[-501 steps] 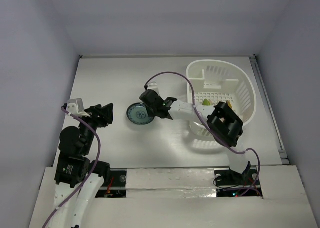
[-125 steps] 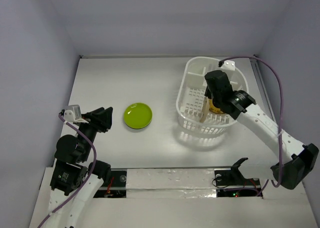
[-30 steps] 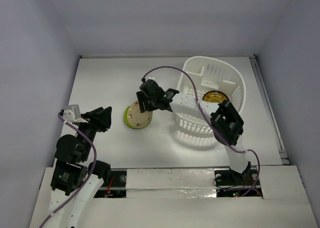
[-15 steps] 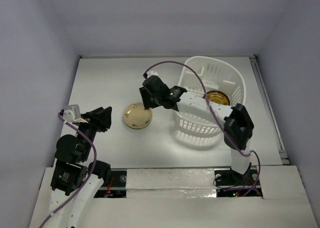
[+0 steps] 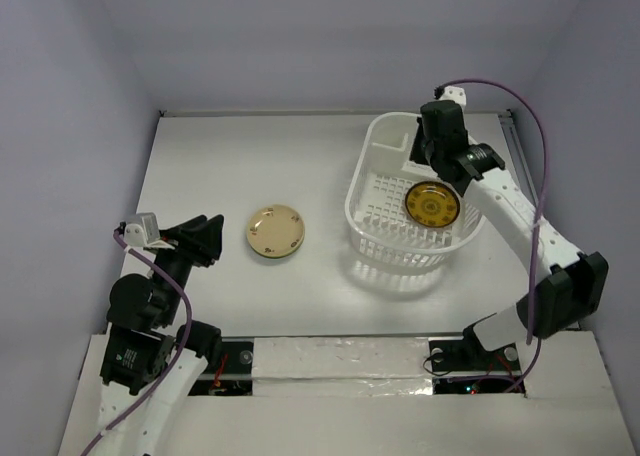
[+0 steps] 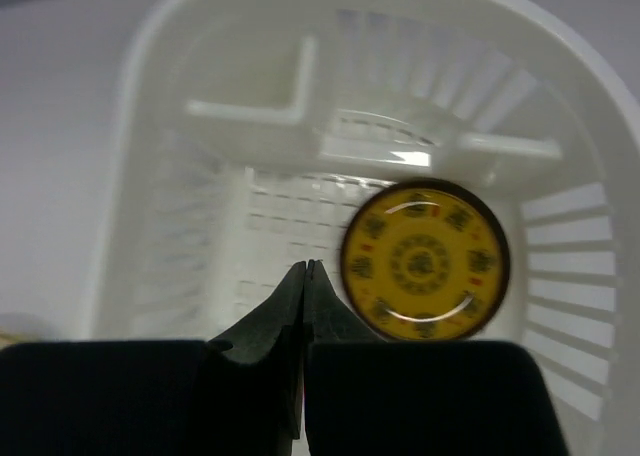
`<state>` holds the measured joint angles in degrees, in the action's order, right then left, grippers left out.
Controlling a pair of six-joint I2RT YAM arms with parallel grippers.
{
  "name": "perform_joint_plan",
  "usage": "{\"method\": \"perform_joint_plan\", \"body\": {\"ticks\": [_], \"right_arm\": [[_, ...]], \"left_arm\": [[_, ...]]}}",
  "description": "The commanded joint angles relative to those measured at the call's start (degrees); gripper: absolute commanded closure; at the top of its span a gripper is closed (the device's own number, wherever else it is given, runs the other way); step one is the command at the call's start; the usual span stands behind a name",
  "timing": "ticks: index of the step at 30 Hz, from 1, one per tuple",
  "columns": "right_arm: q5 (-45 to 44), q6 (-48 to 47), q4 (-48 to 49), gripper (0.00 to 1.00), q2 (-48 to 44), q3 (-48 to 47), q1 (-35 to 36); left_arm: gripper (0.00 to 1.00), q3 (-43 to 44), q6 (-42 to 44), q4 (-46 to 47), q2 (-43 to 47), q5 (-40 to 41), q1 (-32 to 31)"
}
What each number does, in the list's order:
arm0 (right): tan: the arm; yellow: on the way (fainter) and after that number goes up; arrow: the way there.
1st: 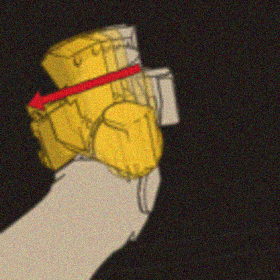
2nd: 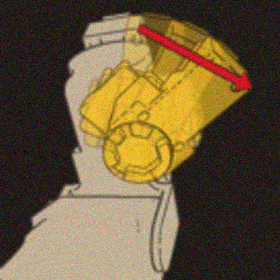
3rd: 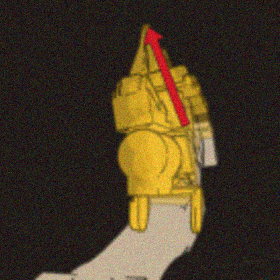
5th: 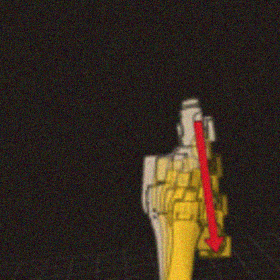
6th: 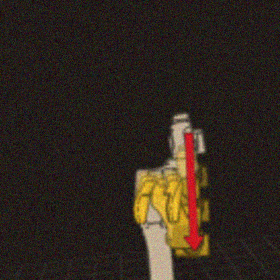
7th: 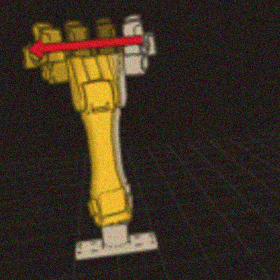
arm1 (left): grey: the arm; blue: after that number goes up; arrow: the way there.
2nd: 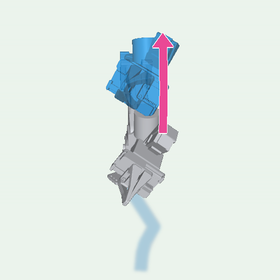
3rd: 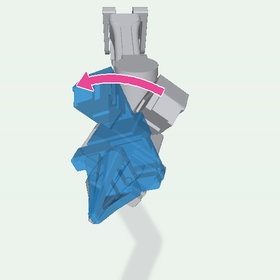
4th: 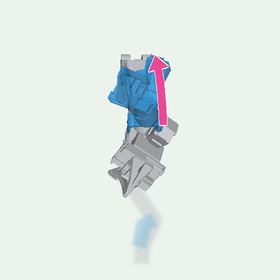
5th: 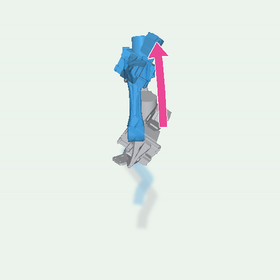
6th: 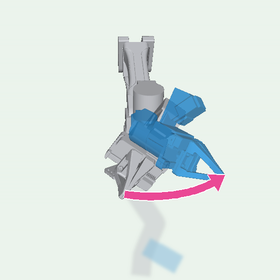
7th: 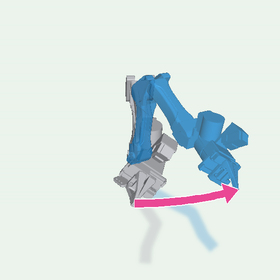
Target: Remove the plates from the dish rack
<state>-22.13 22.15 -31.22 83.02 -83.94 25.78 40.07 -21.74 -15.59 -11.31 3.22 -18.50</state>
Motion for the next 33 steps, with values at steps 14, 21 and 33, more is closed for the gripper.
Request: {"method": "perform_joint_plan", "body": {"ticks": [14, 21, 33], "right_arm": [[4.64, -9.05, -22.20, 0.54, 25.85, -8.42, -6.80], [6.31, -9.50, -23.18, 0.50, 30.87, -9.92, -6.27], [6.23, -7.74, -20.55, 0.51, 34.92, -12.83, -5.21]], "left_arm": [[0.59, -0.35, 0.91, 3.47, 1.38, -2.96, 0.40], [0.59, -0.44, 0.82, 3.64, 2.87, -2.96, 0.40], [0.59, -0.44, 0.91, 3.73, 3.84, -2.96, 0.40]]}}
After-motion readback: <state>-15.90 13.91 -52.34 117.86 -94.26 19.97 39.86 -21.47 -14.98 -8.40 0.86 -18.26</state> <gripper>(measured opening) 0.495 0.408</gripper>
